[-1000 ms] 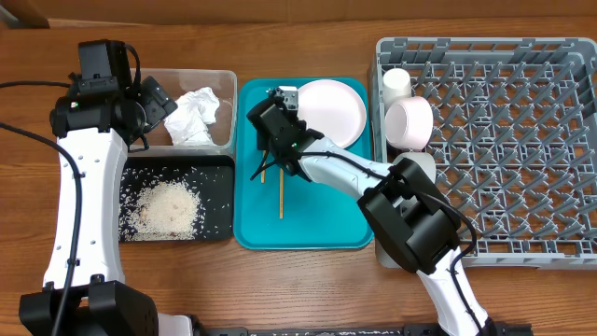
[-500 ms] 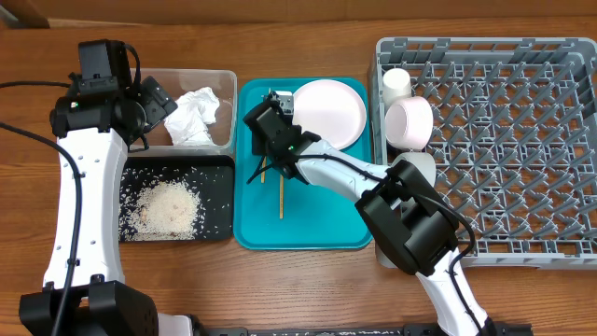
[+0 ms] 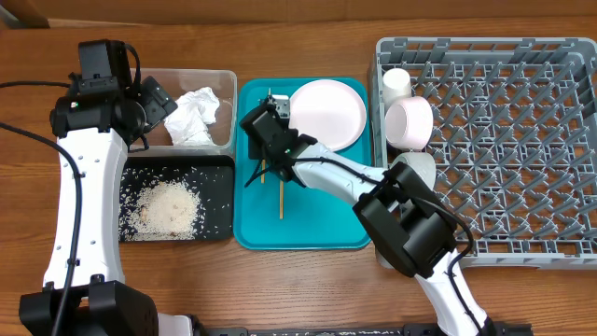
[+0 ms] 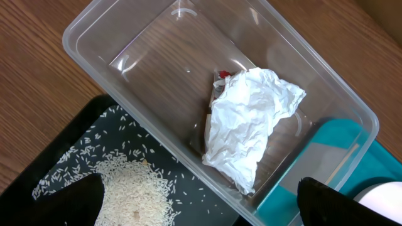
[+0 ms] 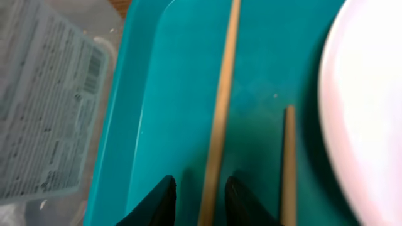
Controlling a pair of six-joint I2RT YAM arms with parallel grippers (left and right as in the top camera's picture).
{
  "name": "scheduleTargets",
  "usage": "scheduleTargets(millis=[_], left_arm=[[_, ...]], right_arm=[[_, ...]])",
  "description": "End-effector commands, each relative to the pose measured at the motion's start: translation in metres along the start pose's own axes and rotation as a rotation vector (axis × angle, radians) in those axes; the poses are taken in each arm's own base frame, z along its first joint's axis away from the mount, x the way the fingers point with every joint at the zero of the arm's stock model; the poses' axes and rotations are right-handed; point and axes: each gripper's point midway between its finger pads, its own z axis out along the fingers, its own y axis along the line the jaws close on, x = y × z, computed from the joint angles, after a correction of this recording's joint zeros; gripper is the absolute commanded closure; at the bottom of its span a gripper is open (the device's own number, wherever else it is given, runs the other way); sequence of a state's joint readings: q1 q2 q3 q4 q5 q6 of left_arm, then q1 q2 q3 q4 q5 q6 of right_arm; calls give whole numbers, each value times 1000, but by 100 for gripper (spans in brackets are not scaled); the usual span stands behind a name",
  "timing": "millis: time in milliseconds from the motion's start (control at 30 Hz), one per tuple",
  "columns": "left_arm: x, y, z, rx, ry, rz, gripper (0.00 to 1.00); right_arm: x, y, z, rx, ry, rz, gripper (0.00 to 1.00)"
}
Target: Sort waste into correct bins and load items into the dishwasher
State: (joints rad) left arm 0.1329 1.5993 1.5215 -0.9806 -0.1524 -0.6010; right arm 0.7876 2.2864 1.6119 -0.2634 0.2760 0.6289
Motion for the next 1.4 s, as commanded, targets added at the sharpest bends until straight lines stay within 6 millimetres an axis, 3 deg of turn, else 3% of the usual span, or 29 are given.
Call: scheduleTargets(millis=[0,433,633,933,1167,1267,1367], left_arm=[[-3,-1,-1,5,-3,-17,0],[-3,-1,-1,5,-4,-17,0],[-3,-1,-1,5,-3,-17,0],[-3,-1,-1,5,-3,-16,0],[-3,-1,-1,5,-3,-17,0],[-3,-1,-1,5,-3,-17,0],[-3,-1,-1,5,-3,-16,0]], right_arm=[[-1,6,-1,29,-36,-13,72],[2,1,-1,63,-40,-22,72],[14,-2,7,77,-16,12,72],[39,-11,21,121,19,-20,86],[25,-25,15,222,-63,-68,93],[17,-21,9,209,-79,-63,96],[0,-2,-2,136,-105,-80,96]])
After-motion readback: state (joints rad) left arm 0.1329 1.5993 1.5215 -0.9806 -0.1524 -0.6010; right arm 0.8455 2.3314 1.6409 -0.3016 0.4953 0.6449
